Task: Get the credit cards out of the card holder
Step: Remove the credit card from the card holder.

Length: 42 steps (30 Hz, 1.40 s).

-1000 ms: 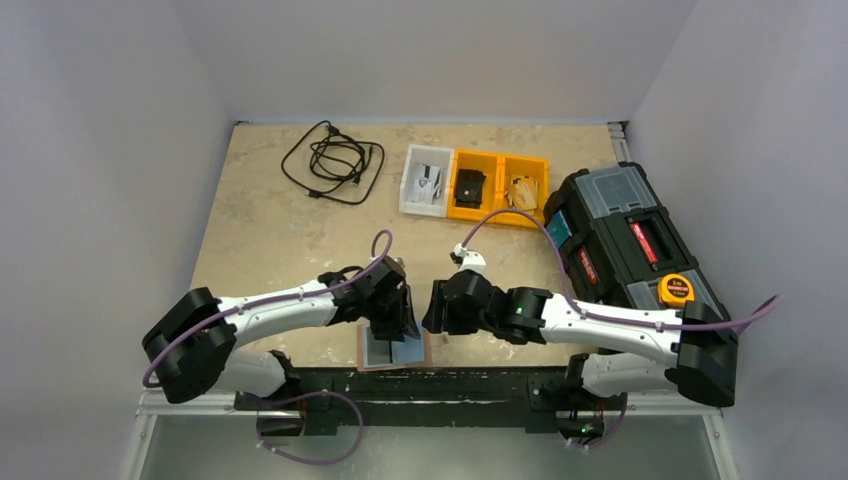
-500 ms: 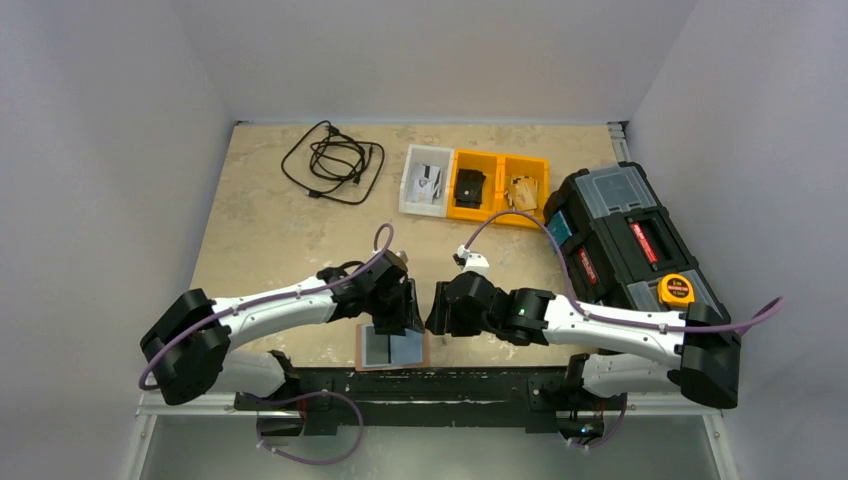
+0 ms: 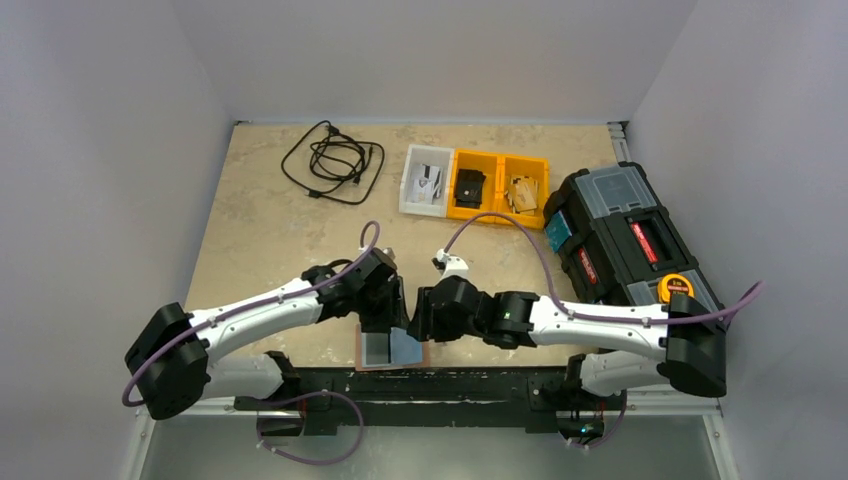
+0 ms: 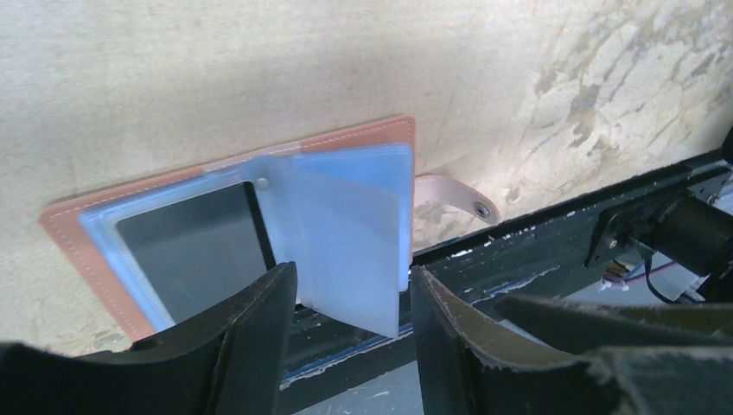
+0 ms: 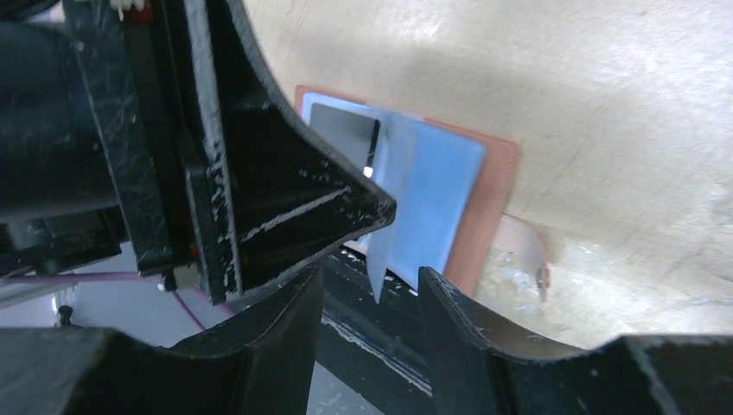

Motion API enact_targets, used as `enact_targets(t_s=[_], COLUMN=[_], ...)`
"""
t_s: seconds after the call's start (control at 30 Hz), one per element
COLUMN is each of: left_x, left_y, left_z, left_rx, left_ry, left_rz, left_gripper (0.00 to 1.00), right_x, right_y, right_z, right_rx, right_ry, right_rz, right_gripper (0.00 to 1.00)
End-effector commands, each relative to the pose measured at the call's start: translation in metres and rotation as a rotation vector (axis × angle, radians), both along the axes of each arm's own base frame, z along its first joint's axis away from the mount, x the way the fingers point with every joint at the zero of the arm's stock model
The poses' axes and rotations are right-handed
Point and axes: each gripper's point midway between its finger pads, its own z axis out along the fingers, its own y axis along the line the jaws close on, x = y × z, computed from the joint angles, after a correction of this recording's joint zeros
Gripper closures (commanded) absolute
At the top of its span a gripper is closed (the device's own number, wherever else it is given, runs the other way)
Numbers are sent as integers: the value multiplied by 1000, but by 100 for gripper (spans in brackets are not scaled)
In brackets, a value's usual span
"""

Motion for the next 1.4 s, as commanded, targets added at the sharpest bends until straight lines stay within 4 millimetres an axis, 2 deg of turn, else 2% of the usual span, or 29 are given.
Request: enact_targets(t_s=[0.0, 0.17, 0.3, 0.47, 0.57, 0.73, 0.87, 1.1, 1.37], left_x=[16, 24, 23, 19, 15, 8, 5, 1, -3], left_y=[11, 47, 63, 78, 86, 88, 82, 75, 74], left_z=[18, 16, 15, 4, -5, -13, -18, -29, -40], left_rx=[11, 18, 45, 86, 95, 88, 55, 29, 34], left_ry=[-53, -51, -53, -40, -30, -11, 3, 32, 65], left_rz=[49, 149, 167, 228, 261, 263, 234, 207, 207], left_gripper=[49, 49, 49, 55, 58, 76, 88, 96, 100], right_x=[-6, -13, -16, -25, -24, -15, -6, -2, -4], right_y=[36, 52, 61, 83, 89, 84, 78, 67, 60], right_z=[34, 38, 38, 22, 7, -25, -46, -73, -89], right_rx=[121, 119, 119, 119, 130, 107, 128, 120, 114], right_ry=[-29, -35, -38, 12, 47, 96, 145, 195, 227], right_rz=[43, 74, 94, 161, 175, 160, 145, 123, 108], right_gripper=[56, 59, 59, 59, 59, 61, 62, 63, 63])
